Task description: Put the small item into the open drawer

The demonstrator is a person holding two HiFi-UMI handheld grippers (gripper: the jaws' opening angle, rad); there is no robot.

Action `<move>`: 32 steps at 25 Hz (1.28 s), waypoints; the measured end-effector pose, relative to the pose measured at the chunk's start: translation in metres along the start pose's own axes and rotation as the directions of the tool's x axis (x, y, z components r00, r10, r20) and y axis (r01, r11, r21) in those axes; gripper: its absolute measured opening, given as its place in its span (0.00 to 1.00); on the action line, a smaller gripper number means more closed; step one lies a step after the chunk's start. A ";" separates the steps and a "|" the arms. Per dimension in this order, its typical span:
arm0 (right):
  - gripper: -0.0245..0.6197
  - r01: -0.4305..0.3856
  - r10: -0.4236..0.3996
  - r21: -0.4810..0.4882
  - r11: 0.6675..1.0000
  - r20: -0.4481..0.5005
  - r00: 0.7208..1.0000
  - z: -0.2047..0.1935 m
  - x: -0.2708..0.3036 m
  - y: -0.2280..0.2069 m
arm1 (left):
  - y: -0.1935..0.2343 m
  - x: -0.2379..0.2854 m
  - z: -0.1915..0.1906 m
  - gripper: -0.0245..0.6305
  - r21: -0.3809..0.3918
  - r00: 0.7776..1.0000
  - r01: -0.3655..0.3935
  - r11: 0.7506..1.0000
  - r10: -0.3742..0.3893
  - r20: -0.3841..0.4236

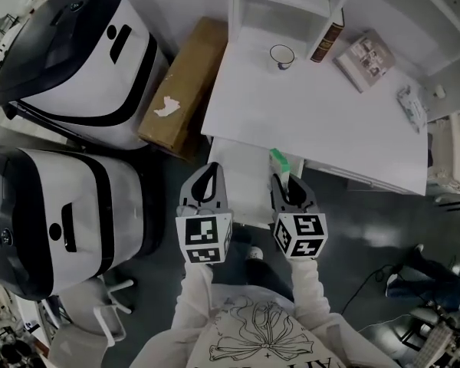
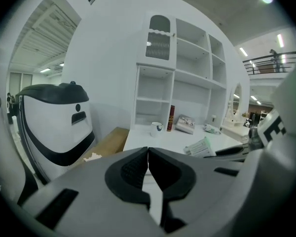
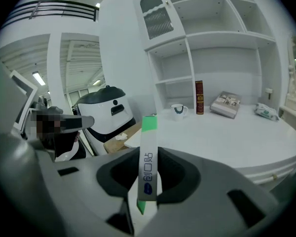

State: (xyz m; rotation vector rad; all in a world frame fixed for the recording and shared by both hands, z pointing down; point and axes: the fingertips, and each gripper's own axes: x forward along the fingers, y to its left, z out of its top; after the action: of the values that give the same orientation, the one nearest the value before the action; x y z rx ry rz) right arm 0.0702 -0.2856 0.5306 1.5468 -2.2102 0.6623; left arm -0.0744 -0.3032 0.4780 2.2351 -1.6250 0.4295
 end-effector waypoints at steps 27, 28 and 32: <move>0.18 0.007 0.011 0.037 0.999 -0.447 0.895 -0.167 0.128 -0.039 | 0.037 0.075 -0.071 0.05 -0.041 0.985 0.013 0.999 -0.019 -0.174; 0.18 0.008 0.010 0.037 0.999 -0.457 0.890 -0.171 0.132 -0.041 | 0.038 0.077 -0.073 0.05 -0.042 0.984 0.011 0.999 -0.018 -0.178; 0.18 0.021 0.001 0.039 0.999 -0.489 0.872 -0.186 0.149 -0.051 | 0.043 0.083 -0.077 0.05 -0.047 0.982 0.000 0.999 -0.009 -0.189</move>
State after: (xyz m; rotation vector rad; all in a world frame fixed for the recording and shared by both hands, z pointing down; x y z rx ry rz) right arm 0.0730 -0.3107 0.7731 1.2318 -1.8111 0.9812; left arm -0.0937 -0.3515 0.5873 2.0936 -1.5157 0.5786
